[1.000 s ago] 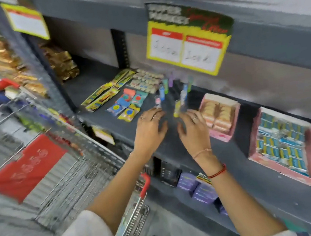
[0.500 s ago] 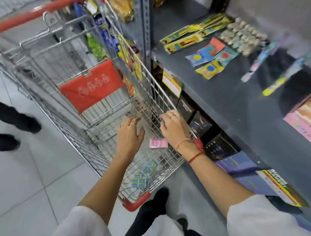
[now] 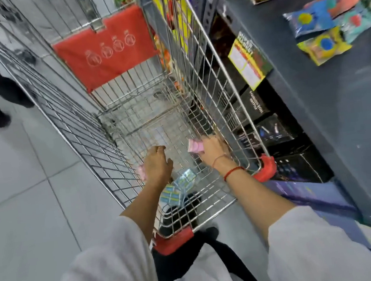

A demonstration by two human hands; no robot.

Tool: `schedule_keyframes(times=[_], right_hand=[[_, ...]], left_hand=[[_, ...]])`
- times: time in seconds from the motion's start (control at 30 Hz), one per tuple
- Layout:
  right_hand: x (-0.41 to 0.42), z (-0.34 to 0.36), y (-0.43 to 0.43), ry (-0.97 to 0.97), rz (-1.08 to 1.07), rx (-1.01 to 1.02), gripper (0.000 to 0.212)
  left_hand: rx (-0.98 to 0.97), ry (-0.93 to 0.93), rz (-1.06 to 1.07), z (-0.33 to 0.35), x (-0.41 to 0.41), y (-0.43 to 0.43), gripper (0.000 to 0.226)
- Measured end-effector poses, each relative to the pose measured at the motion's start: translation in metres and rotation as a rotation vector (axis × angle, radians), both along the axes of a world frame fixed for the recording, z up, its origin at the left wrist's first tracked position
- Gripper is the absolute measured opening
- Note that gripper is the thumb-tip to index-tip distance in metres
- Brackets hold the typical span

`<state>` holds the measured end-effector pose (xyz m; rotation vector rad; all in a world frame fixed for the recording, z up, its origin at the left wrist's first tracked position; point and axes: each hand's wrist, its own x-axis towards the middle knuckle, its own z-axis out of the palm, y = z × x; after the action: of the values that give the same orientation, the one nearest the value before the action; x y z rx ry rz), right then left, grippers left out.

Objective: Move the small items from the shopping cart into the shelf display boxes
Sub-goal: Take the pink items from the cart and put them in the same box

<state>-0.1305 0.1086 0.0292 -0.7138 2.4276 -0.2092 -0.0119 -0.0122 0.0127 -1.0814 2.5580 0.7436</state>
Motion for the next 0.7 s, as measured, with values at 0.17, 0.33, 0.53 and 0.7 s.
schedule_keyframes(times=[0.17, 0.33, 0.53, 0.7], right_hand=[[-0.010, -0.052, -0.005, -0.115, -0.017, 0.100, 0.041], [-0.014, -0.089, -0.010, -0.114, -0.102, 0.126, 0.047], [-0.019, -0.109, -0.007, -0.022, -0.098, 0.195, 0.060], [-0.018, -0.110, -0.003, 0.066, -0.026, 0.257, 0.061]], left_hand=[[0.009, -0.247, 0.140, -0.037, 0.010, -0.008, 0.056], [0.041, -0.423, 0.181, -0.060, 0.012, -0.014, 0.079], [0.035, -0.511, 0.123, -0.079, 0.013, -0.014, 0.068], [-0.036, -0.415, 0.084, -0.077, 0.011, -0.010, 0.049]])
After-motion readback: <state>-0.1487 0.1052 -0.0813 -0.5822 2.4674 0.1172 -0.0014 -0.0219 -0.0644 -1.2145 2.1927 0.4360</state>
